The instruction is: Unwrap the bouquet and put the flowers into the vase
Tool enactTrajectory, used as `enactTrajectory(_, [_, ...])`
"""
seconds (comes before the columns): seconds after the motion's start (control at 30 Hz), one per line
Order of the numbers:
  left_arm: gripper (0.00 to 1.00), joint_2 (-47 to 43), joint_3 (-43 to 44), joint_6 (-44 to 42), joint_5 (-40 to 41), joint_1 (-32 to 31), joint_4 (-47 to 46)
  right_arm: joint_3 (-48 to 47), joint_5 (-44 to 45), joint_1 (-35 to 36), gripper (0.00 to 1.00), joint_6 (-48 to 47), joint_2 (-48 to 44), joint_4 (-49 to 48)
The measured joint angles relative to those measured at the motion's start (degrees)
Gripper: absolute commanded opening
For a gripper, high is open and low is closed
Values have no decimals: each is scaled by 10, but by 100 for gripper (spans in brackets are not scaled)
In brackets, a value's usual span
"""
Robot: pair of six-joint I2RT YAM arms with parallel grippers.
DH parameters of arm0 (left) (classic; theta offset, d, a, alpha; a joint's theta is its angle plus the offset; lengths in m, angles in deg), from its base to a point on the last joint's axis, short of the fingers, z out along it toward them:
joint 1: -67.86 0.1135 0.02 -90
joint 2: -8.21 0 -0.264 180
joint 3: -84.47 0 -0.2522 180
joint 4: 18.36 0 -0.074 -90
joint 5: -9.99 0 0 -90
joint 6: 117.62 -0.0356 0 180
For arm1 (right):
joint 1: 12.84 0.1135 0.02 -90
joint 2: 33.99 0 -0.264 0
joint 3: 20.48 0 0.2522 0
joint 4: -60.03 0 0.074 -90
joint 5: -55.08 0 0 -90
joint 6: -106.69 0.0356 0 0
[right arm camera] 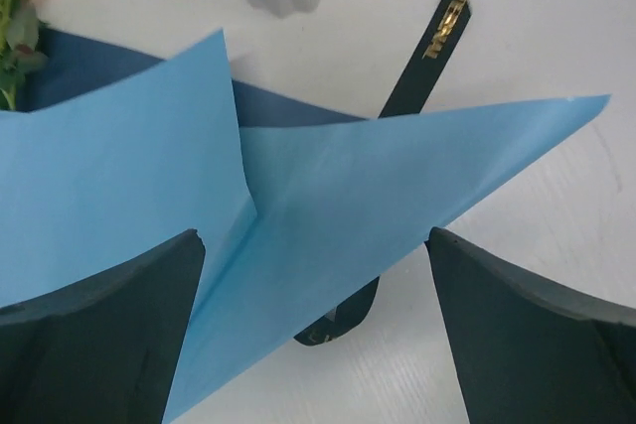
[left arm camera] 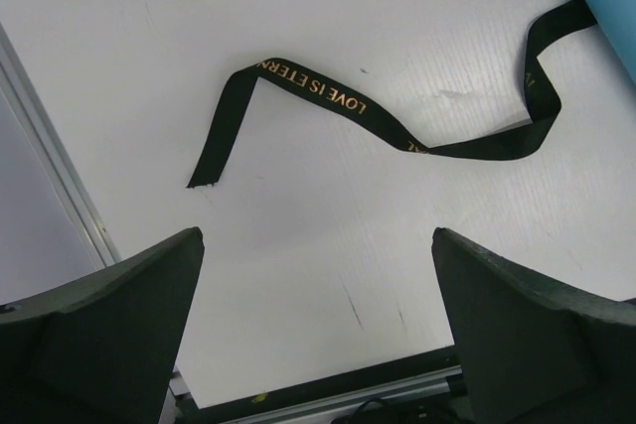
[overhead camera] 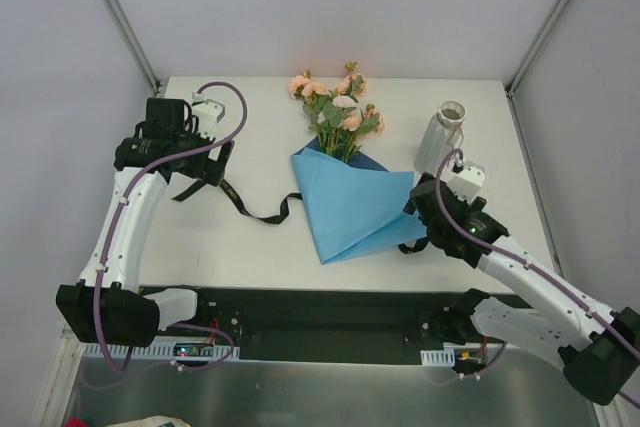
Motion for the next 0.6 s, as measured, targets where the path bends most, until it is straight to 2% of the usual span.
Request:
enactTrajectory(0.1, [99, -1, 0, 0, 0, 0, 2, 27, -131, -97, 90, -42, 16, -60])
enactTrajectory(0.13, [99, -2, 0, 0, 0, 0, 3, 27, -178, -125, 82, -56, 26, -93])
enactTrajectory(0.23, [99, -5, 0, 0, 0, 0, 6, 27, -272, -170, 73, -80, 54, -167])
enactTrajectory(0.4, [99, -8, 0, 0, 0, 0, 7, 27, -372, -213, 70, -97, 130, -245])
enactTrajectory(0.6, [99, -18, -3, 0, 0, 0, 8, 26, -404, -223, 70, -121, 172, -255])
